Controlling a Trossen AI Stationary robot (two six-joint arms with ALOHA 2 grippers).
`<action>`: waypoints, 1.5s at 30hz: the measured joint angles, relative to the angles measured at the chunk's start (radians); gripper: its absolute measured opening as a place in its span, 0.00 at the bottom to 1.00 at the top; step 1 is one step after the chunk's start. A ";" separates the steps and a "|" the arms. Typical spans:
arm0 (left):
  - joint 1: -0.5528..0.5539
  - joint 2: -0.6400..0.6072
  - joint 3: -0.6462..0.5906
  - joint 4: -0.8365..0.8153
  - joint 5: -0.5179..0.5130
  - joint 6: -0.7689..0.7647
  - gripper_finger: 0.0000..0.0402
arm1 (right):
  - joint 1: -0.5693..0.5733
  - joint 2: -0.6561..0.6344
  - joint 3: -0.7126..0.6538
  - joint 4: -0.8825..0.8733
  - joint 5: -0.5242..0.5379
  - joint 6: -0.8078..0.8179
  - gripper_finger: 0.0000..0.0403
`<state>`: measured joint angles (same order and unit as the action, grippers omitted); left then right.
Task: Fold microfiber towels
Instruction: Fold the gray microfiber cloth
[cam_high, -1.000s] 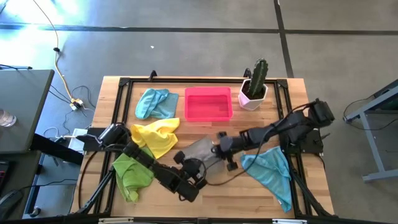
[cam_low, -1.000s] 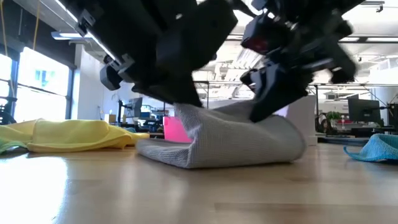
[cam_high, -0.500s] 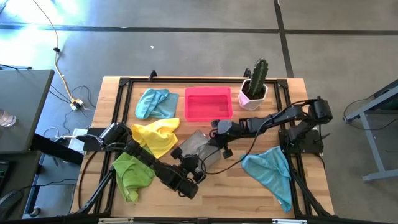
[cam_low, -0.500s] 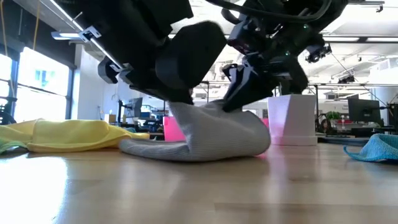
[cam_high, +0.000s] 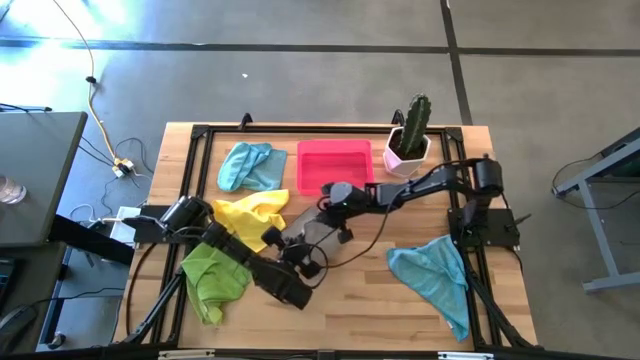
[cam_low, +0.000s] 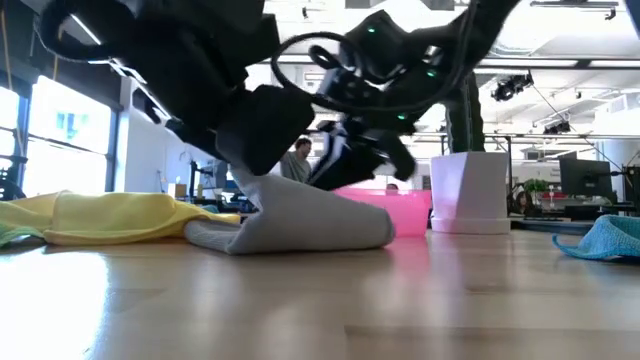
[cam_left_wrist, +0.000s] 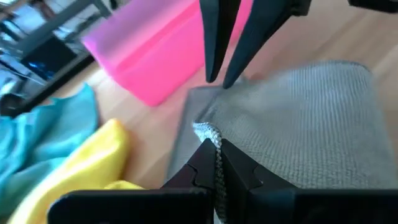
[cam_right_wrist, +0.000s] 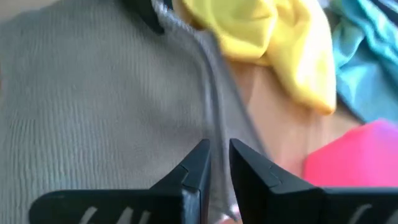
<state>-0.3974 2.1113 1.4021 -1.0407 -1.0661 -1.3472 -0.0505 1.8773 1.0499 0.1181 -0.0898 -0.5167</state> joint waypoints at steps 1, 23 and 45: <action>0.005 0.000 0.000 -0.029 0.001 -0.010 0.00 | -0.007 0.011 0.022 -0.011 0.000 -0.012 0.13; 0.118 0.000 -0.081 -0.092 0.195 0.121 0.00 | -0.058 0.102 0.118 -0.119 0.000 -0.041 0.23; 0.135 0.000 -0.081 0.097 0.263 0.379 0.26 | 0.023 0.022 0.074 -0.156 -0.095 0.135 0.28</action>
<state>-0.2621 2.1113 1.3209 -0.9434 -0.8034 -0.9687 -0.0273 1.8988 1.1243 -0.0380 -0.1844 -0.3820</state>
